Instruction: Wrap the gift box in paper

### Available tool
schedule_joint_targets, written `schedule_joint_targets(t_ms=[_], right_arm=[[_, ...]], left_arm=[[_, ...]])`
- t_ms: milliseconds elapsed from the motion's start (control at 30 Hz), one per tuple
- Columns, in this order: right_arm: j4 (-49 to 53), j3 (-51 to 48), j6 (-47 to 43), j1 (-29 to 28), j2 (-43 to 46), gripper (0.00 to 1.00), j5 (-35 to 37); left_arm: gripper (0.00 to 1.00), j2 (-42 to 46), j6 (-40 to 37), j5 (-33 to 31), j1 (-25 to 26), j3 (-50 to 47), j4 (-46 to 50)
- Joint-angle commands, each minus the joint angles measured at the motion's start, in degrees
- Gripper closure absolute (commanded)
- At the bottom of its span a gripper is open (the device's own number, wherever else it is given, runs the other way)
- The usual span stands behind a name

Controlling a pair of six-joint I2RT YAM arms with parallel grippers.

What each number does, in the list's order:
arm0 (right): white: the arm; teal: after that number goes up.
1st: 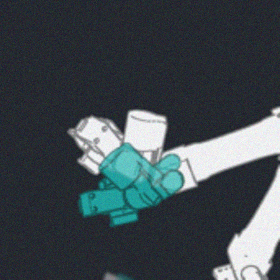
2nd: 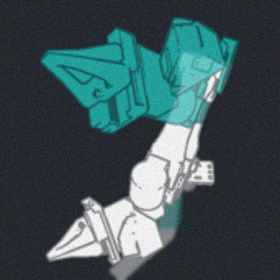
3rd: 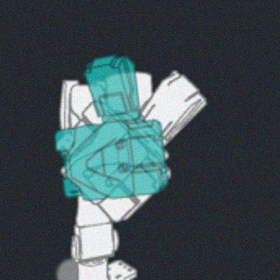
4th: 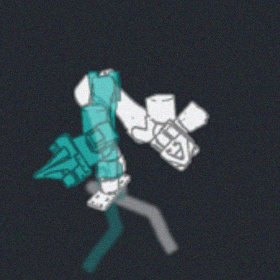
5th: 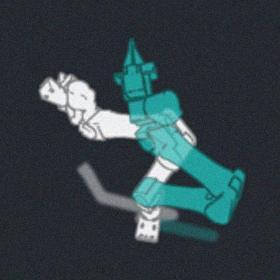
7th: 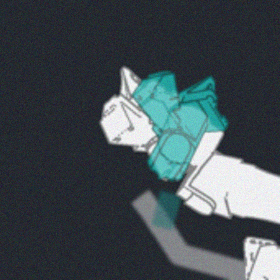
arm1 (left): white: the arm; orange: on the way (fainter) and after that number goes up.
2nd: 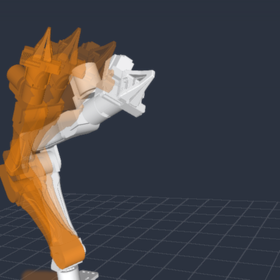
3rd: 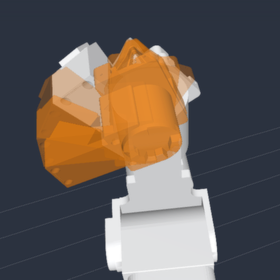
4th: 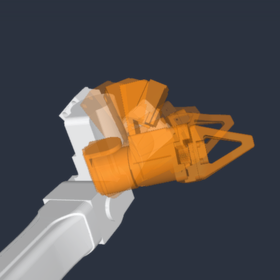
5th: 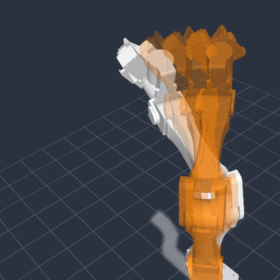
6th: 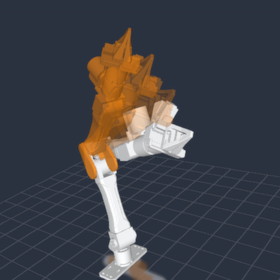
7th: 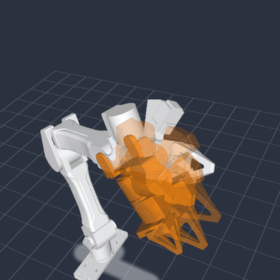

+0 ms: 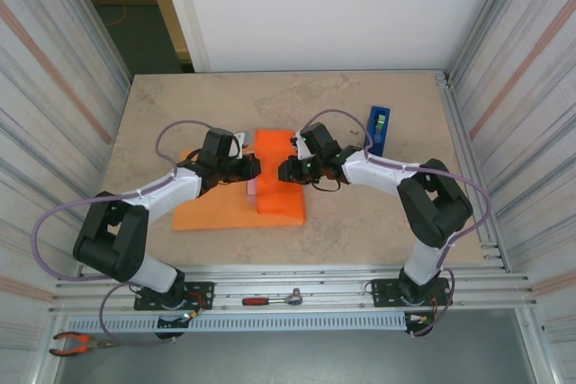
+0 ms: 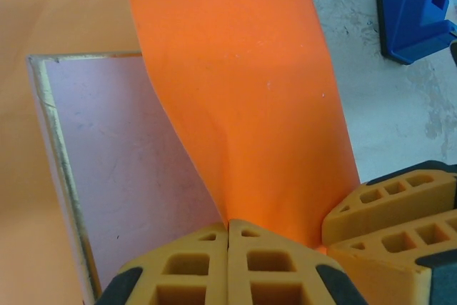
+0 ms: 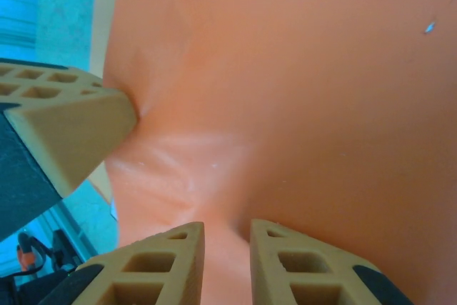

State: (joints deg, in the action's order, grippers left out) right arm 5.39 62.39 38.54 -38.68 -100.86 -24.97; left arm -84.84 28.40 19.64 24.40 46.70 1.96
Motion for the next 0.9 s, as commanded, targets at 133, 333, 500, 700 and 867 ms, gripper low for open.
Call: schedule_joint_targets(t_ms=[133,333,500,700,867], right_arm=[[-0.2,-1.5,0.5,-0.4,-1.6,0.77,0.7],[-0.7,-2.4,0.6,-0.5,-1.5,0.78,0.8],[-1.0,-2.9,0.8,-0.7,-1.3,0.78,0.8],[-1.2,-3.3,0.8,-0.7,-1.1,0.78,0.6],[-1.3,-3.6,0.9,-0.6,-0.7,0.78,0.5]], left_arm=[[0.44,4.2,0.6,-3.9,-5.4,2.7,7.7],[0.28,0.0,1.8,-1.9,-6.0,4.7,7.0],[0.18,-4.6,1.8,-1.4,-4.7,7.1,6.9],[0.16,-8.3,2.4,-2.7,-2.5,8.8,7.9],[0.20,-10.9,2.6,-3.9,-0.8,9.3,9.1]])
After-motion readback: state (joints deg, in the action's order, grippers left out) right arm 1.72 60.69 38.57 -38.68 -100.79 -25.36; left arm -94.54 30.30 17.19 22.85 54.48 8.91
